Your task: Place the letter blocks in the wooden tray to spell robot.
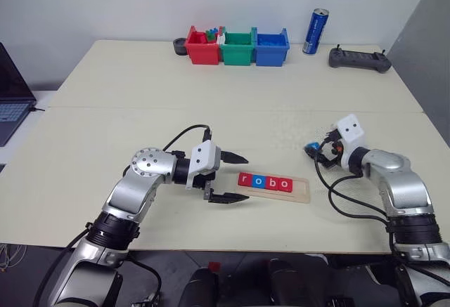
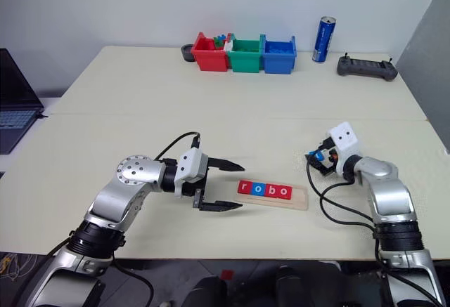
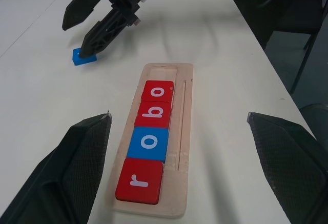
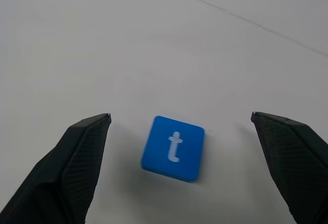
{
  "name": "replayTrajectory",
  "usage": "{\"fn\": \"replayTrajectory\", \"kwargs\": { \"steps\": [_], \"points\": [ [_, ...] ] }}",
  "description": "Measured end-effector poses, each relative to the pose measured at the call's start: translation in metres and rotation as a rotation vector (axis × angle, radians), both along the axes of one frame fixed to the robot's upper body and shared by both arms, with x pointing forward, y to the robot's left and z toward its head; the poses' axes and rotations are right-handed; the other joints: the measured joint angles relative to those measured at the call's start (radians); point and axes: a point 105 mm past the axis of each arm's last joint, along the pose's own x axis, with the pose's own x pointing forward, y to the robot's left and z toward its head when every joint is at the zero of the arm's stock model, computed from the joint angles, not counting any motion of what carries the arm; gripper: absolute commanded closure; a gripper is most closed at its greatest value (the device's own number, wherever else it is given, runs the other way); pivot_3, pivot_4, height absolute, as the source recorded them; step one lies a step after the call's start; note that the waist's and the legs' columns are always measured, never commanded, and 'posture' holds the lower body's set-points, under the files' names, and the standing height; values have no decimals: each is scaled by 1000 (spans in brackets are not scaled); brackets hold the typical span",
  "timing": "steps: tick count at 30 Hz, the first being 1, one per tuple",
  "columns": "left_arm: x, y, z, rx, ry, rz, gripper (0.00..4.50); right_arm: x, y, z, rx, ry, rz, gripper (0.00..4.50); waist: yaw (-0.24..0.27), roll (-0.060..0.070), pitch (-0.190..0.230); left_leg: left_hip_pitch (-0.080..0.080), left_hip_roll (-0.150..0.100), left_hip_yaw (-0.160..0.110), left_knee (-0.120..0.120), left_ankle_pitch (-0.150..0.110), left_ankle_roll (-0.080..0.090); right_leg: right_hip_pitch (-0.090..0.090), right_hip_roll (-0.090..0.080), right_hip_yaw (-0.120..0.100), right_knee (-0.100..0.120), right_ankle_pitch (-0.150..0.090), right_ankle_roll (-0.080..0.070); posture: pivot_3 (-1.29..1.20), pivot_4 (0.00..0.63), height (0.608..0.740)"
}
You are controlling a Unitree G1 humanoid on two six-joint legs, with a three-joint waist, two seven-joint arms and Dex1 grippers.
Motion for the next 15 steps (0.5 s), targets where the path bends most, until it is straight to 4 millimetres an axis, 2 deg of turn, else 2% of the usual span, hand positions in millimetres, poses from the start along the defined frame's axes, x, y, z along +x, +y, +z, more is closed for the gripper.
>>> {"fn": "replayTrajectory", "kwargs": {
  "steps": [3,10,15],
  "points": [
    [0,0,0,0,-1,-1,0,-2,8,-2,34,35,-14,27,1,0,0,0,0,0,0,0,0,0,0,0,0,0,0,0,150,740],
    [0,0,0,0,-1,0,0,6,-11,-11,-13,64,-145,27,1,0,0,0,0,0,0,0,0,0,0,0,0,0,0,0,150,740],
    [0,0,0,0,-1,0,0,7,-10,-15,3,89,-166,27,0,0,0,0,0,0,0,0,0,0,0,0,0,0,0,0,150,740]
  ]
}}
